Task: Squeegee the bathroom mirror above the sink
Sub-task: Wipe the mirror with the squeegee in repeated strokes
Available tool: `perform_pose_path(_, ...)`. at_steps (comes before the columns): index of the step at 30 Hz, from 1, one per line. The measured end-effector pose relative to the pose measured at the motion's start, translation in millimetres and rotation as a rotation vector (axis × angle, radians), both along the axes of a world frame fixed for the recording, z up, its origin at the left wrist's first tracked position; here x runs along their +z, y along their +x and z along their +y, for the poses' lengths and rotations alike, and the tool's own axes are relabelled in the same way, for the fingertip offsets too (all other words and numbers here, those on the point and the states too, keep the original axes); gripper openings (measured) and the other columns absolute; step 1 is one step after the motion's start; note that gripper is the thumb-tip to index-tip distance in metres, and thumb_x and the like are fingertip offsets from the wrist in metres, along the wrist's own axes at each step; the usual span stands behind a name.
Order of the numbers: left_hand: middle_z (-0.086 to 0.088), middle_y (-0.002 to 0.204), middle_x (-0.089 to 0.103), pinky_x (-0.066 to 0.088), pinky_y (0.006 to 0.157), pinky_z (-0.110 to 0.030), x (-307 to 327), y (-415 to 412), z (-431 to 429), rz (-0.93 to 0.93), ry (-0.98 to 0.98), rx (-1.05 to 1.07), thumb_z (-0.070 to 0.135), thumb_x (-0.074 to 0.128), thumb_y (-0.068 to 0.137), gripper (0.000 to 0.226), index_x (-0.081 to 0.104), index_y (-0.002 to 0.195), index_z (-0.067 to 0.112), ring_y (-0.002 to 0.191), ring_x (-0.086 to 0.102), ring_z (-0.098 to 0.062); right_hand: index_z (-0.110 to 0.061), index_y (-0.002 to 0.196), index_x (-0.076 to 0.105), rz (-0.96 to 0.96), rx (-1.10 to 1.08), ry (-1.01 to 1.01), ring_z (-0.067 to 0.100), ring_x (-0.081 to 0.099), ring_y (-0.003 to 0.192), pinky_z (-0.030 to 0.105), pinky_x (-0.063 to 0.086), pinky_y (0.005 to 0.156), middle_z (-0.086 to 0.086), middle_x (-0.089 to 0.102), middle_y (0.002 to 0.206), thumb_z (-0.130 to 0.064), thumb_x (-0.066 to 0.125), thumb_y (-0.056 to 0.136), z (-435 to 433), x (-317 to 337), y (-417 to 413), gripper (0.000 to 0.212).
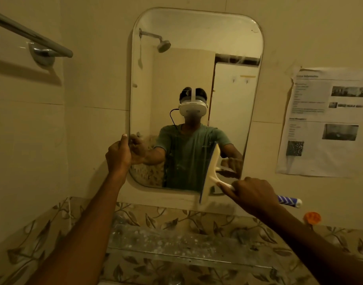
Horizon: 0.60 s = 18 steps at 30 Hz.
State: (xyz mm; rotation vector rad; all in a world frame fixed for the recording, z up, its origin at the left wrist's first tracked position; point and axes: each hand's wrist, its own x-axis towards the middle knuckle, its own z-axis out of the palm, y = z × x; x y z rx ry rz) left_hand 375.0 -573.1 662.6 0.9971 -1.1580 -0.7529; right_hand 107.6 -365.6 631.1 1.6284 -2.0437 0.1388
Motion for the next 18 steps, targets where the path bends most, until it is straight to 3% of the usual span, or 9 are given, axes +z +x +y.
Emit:
perform_pose_path(5, -0.023, 0.121, 0.063, 0.042, 0.081, -0.034, 1, 0, 2, -0.016, -0.009, -0.002, 0.042, 0.038, 0.101, 0.051, 0.065, 0.116, 0.002, 0.112, 0.057, -0.037, -0.021, 0.072, 0.06, 0.046, 0.147, -0.112, 0.011, 0.054, 0.056, 0.028, 0.054, 0.061, -0.004, 0.055, 0.066, -0.069, 0.015, 0.091, -36, 15, 36, 0.068)
perform_pose_path(7, -0.023, 0.121, 0.063, 0.044, 0.084, -0.037, 0, 2, 1, -0.026, -0.004, -0.009, 0.044, 0.036, 0.101, 0.053, 0.065, 0.117, 0.003, 0.112, 0.057, -0.037, -0.021, 0.076, 0.062, 0.025, 0.136, -0.14, 0.01, 0.052, 0.056, 0.027, 0.052, 0.061, -0.005, 0.054, 0.065, -0.071, 0.012, 0.087, -41, 17, 36, 0.072)
perform_pose_path(9, -0.023, 0.12, 0.063, 0.046, 0.088, -0.041, 0, 3, -1, -0.035, -0.004, -0.02, 0.046, 0.034, 0.101, 0.055, 0.065, 0.116, 0.003, 0.111, 0.057, -0.038, -0.021, 0.083, 0.059, -0.068, 0.116, -0.139, 0.009, 0.051, 0.055, 0.024, 0.049, 0.056, -0.006, 0.054, 0.068, -0.068, 0.019, 0.091, -39, 11, 25, 0.062)
perform_pose_path(11, -0.022, 0.12, 0.063, 0.046, 0.087, -0.041, 0, 4, -2, -0.042, -0.006, -0.023, 0.046, 0.034, 0.101, 0.055, 0.065, 0.116, 0.003, 0.111, 0.057, -0.038, -0.023, 0.077, 0.053, -0.173, 0.056, -0.13, 0.007, 0.05, 0.053, 0.02, 0.044, 0.053, -0.007, 0.053, 0.065, -0.067, 0.023, 0.094, -27, -2, 7, 0.055)
perform_pose_path(13, -0.021, 0.121, 0.063, 0.043, 0.084, -0.037, 0, 3, -2, -0.041, -0.015, -0.027, 0.046, 0.033, 0.102, 0.055, 0.065, 0.117, 0.004, 0.112, 0.056, -0.037, -0.025, 0.066, 0.052, -0.239, -0.033, -0.114, 0.007, 0.049, 0.051, 0.02, 0.044, 0.053, -0.007, 0.052, 0.06, -0.073, 0.018, 0.086, -11, -19, -9, 0.062)
perform_pose_path(18, -0.021, 0.121, 0.063, 0.042, 0.081, -0.036, -4, 1, -5, -0.009, -0.021, -0.03, 0.044, 0.034, 0.102, 0.053, 0.065, 0.117, 0.004, 0.112, 0.056, -0.036, -0.026, 0.06, 0.047, -0.222, -0.123, -0.073, 0.006, 0.041, 0.048, 0.017, 0.037, 0.051, -0.007, 0.047, 0.055, -0.071, 0.017, 0.087, 8, -36, -15, 0.06)
